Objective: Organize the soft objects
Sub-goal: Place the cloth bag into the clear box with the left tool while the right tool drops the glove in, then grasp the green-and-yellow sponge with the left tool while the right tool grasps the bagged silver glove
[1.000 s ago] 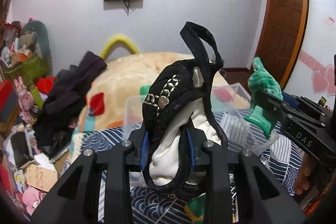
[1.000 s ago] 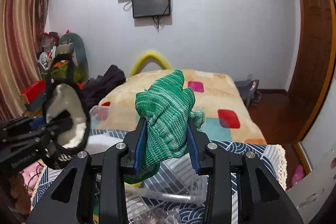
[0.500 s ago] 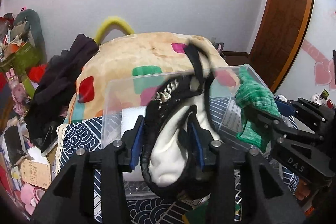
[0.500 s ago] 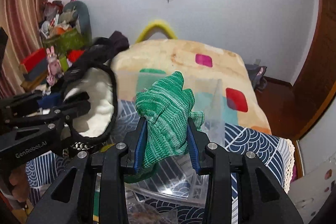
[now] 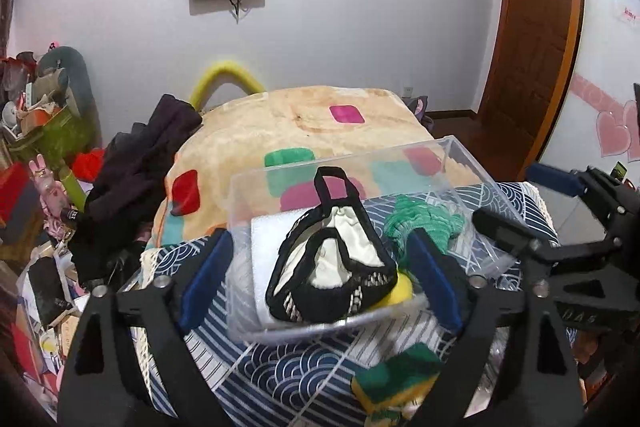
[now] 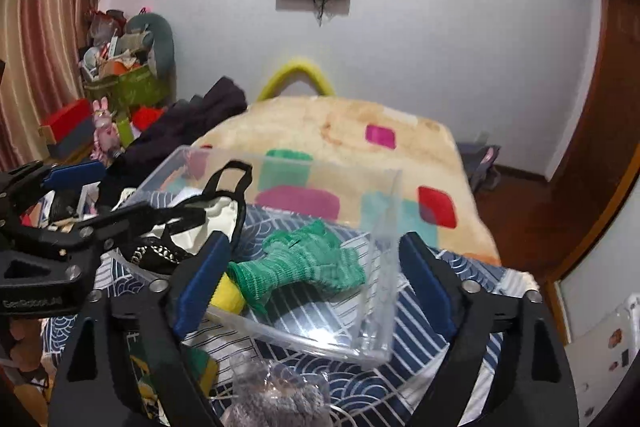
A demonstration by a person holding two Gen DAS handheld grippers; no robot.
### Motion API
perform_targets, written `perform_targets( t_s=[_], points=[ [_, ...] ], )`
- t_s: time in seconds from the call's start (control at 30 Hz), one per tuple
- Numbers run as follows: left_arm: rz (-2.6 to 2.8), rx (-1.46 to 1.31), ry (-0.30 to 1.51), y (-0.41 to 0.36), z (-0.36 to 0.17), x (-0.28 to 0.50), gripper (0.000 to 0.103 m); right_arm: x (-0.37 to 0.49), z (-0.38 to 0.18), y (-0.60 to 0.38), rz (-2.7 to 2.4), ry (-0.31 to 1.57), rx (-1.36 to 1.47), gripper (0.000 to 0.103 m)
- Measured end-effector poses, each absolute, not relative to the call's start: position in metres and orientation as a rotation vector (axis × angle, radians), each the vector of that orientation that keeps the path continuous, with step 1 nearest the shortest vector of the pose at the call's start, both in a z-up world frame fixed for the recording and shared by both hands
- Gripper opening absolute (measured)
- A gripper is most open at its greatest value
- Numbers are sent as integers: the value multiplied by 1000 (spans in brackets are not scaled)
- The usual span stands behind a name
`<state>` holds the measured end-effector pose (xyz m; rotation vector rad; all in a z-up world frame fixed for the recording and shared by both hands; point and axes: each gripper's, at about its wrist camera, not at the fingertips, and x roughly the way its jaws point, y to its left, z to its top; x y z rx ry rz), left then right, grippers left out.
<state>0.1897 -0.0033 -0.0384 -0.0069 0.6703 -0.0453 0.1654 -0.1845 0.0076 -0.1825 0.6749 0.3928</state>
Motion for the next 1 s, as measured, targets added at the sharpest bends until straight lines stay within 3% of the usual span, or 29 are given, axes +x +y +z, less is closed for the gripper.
perform_targets(
  t_s=[0.43,1.0],
  points=[
    [-104,-18,762,-5,-66,141,95,119,24,-203,380,550,-149,95],
    [-167,-85,907,-34,-128,146,95,92,-48,-225,355,738,-69,94]
  ],
)
